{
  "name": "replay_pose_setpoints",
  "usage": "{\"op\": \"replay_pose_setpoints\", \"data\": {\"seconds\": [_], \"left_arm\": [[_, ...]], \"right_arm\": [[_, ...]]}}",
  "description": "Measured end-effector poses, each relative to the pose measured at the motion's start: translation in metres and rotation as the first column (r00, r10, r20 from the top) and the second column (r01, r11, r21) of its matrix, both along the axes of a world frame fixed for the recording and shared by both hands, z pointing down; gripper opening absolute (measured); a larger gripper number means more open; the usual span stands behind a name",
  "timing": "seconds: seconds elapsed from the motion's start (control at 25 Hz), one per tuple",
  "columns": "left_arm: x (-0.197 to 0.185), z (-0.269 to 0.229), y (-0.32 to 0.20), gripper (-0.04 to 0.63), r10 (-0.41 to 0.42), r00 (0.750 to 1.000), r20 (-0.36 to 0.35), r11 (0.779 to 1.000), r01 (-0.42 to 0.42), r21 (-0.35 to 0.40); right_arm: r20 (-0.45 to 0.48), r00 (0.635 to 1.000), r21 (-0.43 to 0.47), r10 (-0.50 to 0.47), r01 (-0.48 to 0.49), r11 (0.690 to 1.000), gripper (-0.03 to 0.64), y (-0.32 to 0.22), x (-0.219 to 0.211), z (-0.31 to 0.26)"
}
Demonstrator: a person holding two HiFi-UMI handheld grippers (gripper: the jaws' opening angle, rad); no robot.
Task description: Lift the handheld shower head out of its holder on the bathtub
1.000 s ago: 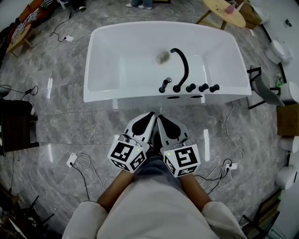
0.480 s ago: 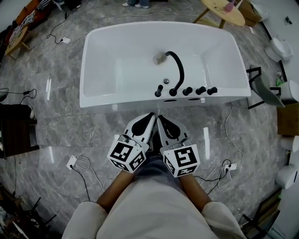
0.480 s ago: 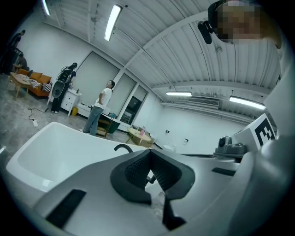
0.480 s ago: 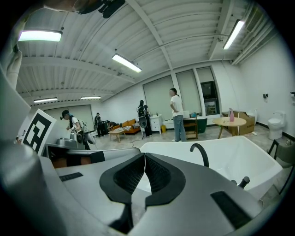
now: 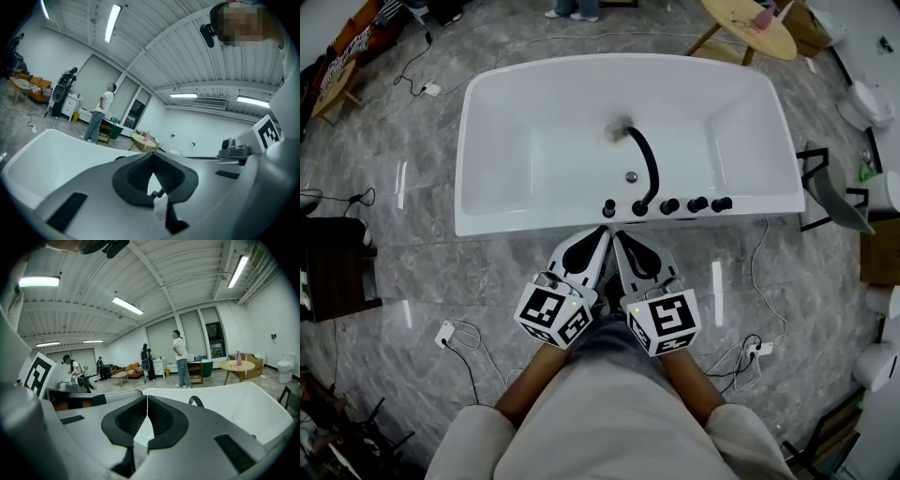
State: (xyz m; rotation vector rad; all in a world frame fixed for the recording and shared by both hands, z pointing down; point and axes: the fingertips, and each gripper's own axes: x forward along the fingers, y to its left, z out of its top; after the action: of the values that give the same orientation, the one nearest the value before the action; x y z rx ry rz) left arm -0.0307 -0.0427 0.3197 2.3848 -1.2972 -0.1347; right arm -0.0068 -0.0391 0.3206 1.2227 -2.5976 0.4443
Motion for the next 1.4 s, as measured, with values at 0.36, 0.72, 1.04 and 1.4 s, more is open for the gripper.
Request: {"op": "replay_pose_setpoints", "data": {"seconds": [0.36, 0.72, 1.04, 1.4], "left_arm": [[0.017, -0.006, -0.053, 0.006, -0.087, 0.996, -0.003, 0.995, 0.087, 0.049], [-0.001, 0.026, -0.068, 0.006, -0.115, 0.993, -0.019, 0.99, 0.116, 0.076], [-0.015, 0.096, -0.058, 0.006, -0.117, 0.99, 0.081, 0.993, 0.117, -0.003], [-0.004, 0.179, -0.051, 0.008, -0.075, 0.977, 0.201, 0.99, 0.096, -0.101]], "right_arm": [[0.014, 0.997, 0.027, -0.073, 0.073, 0.997, 0.018, -0.054, 0.02, -0.004], [0.009, 0.998, 0.001, -0.056, 0.056, 0.998, 0.02, -0.075, 0.017, 0.024], [-0.03, 0.999, -0.05, -0.045, 0.043, 0.998, 0.02, -0.08, 0.009, 0.067], [-0.049, 0.998, -0.13, -0.032, 0.026, 0.991, 0.02, -0.077, 0.01, 0.114]]}}
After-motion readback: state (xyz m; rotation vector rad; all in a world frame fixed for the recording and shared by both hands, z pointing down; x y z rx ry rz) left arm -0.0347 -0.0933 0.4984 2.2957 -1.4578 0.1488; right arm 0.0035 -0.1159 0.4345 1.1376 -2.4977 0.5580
